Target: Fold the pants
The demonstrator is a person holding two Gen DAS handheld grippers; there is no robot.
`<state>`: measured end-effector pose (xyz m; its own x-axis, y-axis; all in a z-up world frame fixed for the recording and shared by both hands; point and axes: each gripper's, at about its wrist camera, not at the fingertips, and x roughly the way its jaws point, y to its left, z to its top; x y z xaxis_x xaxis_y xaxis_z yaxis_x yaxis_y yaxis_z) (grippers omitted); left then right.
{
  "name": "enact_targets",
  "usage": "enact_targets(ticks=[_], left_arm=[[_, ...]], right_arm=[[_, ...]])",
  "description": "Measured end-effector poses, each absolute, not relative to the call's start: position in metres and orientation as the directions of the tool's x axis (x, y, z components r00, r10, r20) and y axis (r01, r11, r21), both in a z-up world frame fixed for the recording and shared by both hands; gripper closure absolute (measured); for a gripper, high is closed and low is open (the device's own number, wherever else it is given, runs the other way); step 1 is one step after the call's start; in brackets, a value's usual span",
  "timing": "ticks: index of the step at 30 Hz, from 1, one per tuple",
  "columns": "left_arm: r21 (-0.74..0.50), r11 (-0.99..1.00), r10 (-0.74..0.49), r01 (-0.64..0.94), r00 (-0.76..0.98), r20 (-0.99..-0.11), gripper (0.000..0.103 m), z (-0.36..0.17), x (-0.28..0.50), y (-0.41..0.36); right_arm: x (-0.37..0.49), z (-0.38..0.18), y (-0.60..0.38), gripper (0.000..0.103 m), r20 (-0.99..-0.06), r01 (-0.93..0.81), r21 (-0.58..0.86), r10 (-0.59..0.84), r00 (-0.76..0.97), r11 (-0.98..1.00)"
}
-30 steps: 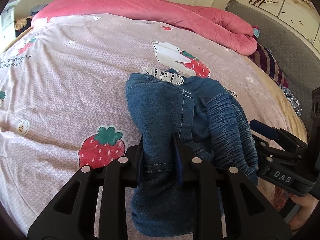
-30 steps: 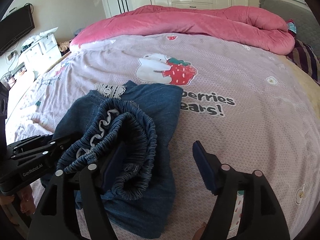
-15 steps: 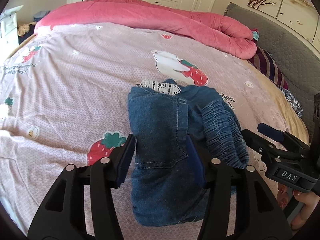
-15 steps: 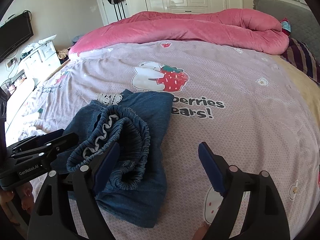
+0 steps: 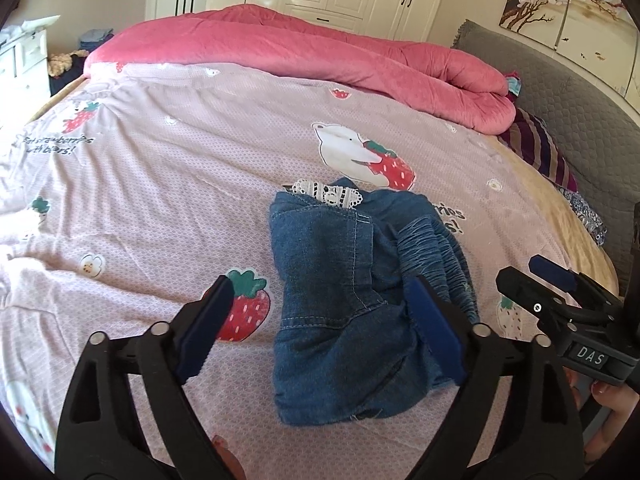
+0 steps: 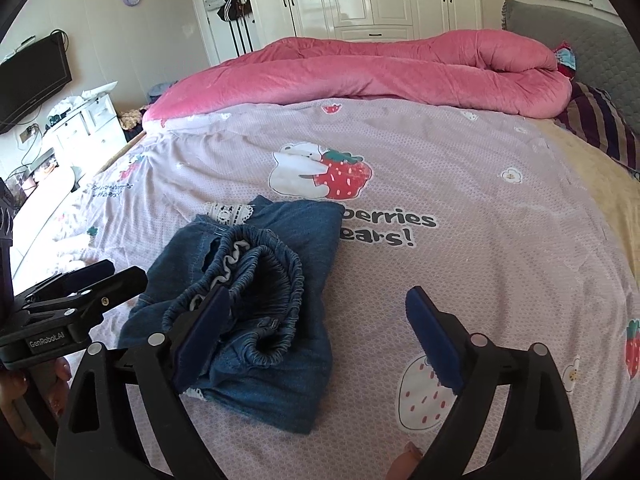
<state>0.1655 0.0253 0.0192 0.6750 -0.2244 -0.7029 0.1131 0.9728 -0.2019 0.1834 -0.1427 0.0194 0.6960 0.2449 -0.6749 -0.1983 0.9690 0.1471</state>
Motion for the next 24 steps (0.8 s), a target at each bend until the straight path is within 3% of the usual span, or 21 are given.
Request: enact_targets(ticks=[4, 24], left_arm=[[-0.201, 0.974, -0.217, 0.105, 0.686, -0.694, 0.01, 0.024, 0.157, 0.03], [-0.154, 0.987, -0.145, 0.046, 0.671, -0.727, 0.01, -0.003, 0.067, 0.044]], right_arm=[[0.172, 0.026, -0.145, 0.009, -0.661, -0.209, 0.148, 0.254, 0.706, 0.967], [0.093, 0.018, -0.143, 0.005, -0.658, -0.263, 0.14, 0.288, 0.696, 0.955]])
